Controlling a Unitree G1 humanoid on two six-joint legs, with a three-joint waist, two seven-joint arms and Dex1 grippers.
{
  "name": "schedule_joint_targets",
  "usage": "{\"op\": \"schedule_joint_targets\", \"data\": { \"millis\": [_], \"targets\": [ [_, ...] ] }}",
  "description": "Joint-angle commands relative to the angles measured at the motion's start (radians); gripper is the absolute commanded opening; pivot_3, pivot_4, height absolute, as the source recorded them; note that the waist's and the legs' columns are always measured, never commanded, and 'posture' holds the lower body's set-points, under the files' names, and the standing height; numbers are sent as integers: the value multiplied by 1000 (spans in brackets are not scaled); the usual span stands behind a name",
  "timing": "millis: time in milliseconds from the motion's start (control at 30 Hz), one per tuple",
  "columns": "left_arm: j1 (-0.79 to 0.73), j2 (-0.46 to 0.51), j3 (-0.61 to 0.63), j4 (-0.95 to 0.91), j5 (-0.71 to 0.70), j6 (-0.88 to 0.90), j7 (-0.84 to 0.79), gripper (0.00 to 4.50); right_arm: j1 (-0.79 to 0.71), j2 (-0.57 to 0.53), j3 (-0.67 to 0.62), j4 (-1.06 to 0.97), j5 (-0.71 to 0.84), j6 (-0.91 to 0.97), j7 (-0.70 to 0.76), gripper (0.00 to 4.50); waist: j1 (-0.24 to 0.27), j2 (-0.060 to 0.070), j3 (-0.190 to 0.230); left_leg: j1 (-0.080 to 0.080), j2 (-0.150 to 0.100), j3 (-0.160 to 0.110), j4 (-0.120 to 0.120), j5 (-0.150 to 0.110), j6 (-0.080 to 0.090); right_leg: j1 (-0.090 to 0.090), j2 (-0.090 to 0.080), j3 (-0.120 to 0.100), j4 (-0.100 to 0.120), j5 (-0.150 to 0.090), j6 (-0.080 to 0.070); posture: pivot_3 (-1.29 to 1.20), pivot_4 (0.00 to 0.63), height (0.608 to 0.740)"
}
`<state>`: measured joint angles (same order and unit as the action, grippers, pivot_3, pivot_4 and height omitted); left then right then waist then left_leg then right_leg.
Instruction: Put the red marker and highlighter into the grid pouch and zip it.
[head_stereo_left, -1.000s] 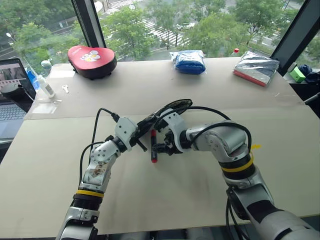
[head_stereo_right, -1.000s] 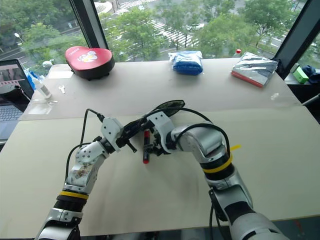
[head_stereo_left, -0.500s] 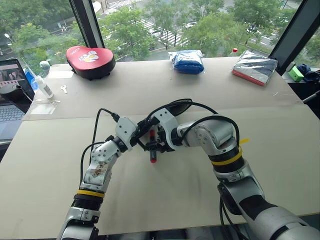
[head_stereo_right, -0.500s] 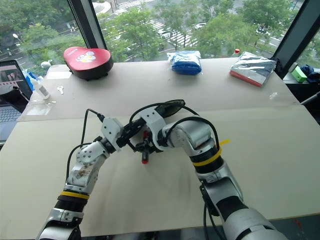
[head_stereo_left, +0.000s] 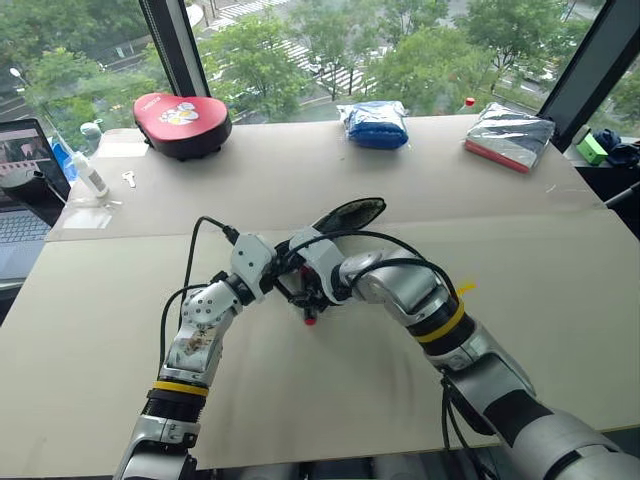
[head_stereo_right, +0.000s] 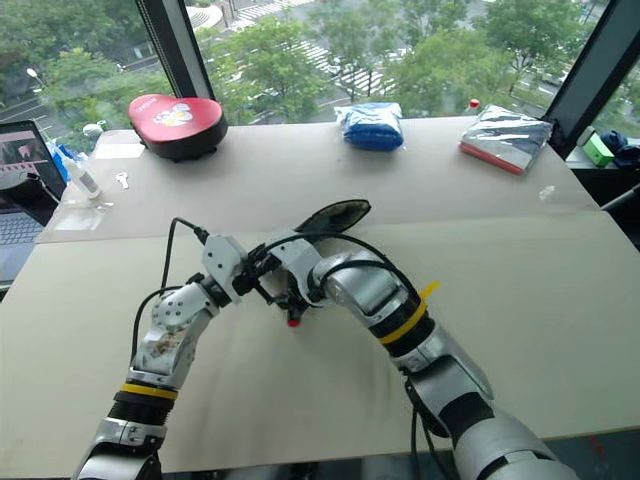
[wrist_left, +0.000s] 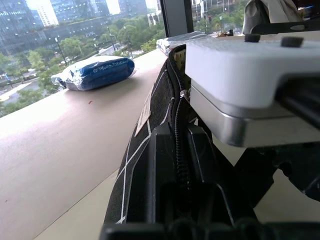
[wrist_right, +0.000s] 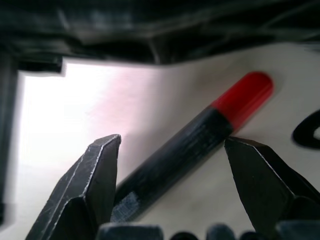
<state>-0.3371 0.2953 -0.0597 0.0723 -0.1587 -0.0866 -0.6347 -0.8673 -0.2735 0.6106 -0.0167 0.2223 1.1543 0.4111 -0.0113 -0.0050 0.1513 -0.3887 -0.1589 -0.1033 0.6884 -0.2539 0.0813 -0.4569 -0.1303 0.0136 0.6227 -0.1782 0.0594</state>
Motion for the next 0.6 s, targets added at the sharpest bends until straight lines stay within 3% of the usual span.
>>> {"op": "schedule_joint_targets", "data": {
  "millis": [33, 67, 300, 600],
  "targets": [
    [-1, 2, 13, -41, -9, -5, 13, 0, 51, -91, 63, -3, -101, -98, 13, 3154, 3, 0, 0, 1, 0, 0, 0, 0, 0, 0, 0, 0, 0, 0, 0, 0, 150, 740],
    [-1, 1, 13, -41, -9, -6, 14, 0, 63, -105, 64, -4, -112, -113, 17, 3003, 5, 0, 0, 1, 0, 0, 0, 0, 0, 1, 0, 0, -1, 0, 0, 0, 150, 740],
    [0, 0, 14, -40, -11, -10, 20, 0, 92, -162, -32, -3, -129, -121, 37, 492, 19, 0, 0, 2, 0, 0, 1, 0, -1, 1, 0, 0, -2, 0, 0, 0, 150, 740],
    [-3, 0, 17, -40, -12, -12, 21, 0, 125, -236, -119, -22, -131, -110, 87, 440, 23, 0, 0, 0, 0, 0, 1, 0, -1, 3, 0, 0, -3, 0, 0, 0, 150, 740]
  ]
}}
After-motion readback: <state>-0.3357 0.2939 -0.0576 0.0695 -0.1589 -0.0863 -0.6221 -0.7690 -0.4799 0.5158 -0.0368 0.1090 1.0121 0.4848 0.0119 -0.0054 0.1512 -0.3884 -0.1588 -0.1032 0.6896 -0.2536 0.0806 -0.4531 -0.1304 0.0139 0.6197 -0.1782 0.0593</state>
